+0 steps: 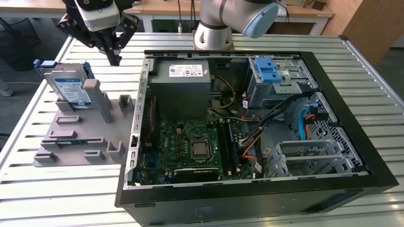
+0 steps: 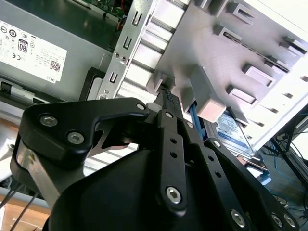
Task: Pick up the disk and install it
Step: 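Reach for the disk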
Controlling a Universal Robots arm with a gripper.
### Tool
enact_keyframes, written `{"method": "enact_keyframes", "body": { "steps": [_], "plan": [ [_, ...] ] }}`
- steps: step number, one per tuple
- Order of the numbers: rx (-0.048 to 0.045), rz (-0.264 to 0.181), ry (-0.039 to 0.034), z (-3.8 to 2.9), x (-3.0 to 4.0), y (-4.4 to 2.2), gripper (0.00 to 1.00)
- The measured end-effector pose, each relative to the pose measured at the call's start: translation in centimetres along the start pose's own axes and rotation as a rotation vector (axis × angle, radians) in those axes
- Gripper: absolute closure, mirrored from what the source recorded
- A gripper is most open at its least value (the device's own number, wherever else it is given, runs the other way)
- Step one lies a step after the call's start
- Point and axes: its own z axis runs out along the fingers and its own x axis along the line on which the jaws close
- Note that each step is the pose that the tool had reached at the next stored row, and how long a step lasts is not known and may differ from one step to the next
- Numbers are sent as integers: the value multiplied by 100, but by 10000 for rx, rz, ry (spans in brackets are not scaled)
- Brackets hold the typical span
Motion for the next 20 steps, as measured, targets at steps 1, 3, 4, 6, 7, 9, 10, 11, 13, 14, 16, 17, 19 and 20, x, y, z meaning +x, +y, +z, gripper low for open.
{"method": "enact_keyframes", "body": {
  "steps": [1, 3, 4, 6, 7, 9, 10, 11, 13, 14, 16, 17, 19, 20],
  "plan": [
    [0, 0, 0, 0, 6, 0, 89],
    [-1, 0, 0, 0, 18, -1, 89],
    [-1, 0, 0, 0, 24, -2, 89],
    [0, 0, 0, 0, 37, -3, 89],
    [0, 0, 0, 0, 44, -3, 89],
    [0, 0, -1, 0, 57, -4, 89],
    [0, 0, 0, 0, 63, -5, 89],
    [0, 0, 0, 0, 70, -5, 89],
    [0, 0, 0, 0, 82, -6, 89],
    [-1, 0, -1, 0, 88, -7, 89],
    [0, 0, 0, 0, 101, -8, 89],
    [0, 1, 0, 0, 108, -8, 89],
    [0, 0, 0, 0, 120, -9, 89],
    [0, 0, 0, 0, 127, -10, 89]
  ]
}}
